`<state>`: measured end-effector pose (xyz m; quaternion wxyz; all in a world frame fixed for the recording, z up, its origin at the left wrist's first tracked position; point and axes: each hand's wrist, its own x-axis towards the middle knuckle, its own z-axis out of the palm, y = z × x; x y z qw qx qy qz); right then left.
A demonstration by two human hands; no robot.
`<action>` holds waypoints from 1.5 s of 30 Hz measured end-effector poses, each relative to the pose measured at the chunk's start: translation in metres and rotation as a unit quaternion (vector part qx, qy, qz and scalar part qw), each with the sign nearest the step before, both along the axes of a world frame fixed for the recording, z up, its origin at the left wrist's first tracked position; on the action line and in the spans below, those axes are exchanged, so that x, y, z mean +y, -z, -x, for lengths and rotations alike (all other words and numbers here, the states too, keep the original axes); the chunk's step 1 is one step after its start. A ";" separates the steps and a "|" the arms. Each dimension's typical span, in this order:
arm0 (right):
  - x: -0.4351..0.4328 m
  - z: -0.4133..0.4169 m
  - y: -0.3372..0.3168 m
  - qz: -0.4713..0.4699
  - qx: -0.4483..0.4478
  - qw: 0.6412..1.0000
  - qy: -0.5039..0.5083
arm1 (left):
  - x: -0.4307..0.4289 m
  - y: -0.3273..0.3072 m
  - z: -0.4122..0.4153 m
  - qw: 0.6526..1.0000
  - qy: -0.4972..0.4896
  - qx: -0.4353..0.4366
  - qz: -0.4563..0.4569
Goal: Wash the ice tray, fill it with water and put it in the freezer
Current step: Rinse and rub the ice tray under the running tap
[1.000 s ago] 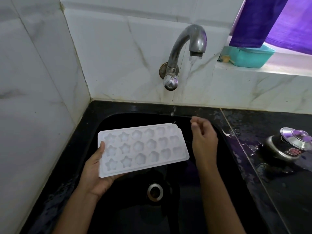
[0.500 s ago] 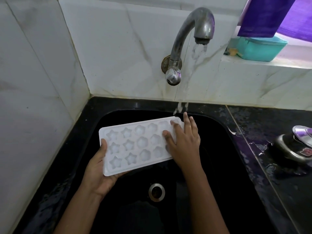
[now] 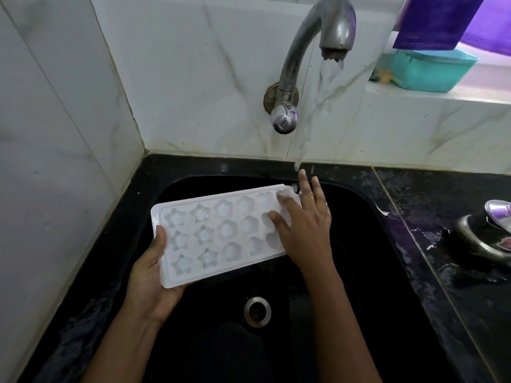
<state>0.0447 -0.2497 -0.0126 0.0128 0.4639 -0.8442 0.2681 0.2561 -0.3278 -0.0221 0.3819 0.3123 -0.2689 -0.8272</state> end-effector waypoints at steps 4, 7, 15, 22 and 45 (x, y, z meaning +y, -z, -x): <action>0.004 0.003 -0.004 -0.038 0.021 0.998 0.040 | 0.001 0.000 0.000 1.000 0.011 0.002 -0.001; 0.001 -0.001 -0.006 -0.061 0.022 0.998 0.012 | 0.003 -0.003 0.003 1.000 0.011 0.008 0.001; 0.006 0.003 -0.005 -0.058 0.012 0.998 0.028 | 0.009 -0.002 0.002 1.000 0.003 0.009 0.008; 0.002 0.003 -0.003 -0.033 -0.009 0.999 -0.014 | 0.011 -0.005 0.002 1.000 -0.014 0.008 0.010; 0.006 0.009 0.005 0.028 0.011 0.999 -0.013 | 0.010 -0.002 0.000 1.000 -0.022 -0.007 0.021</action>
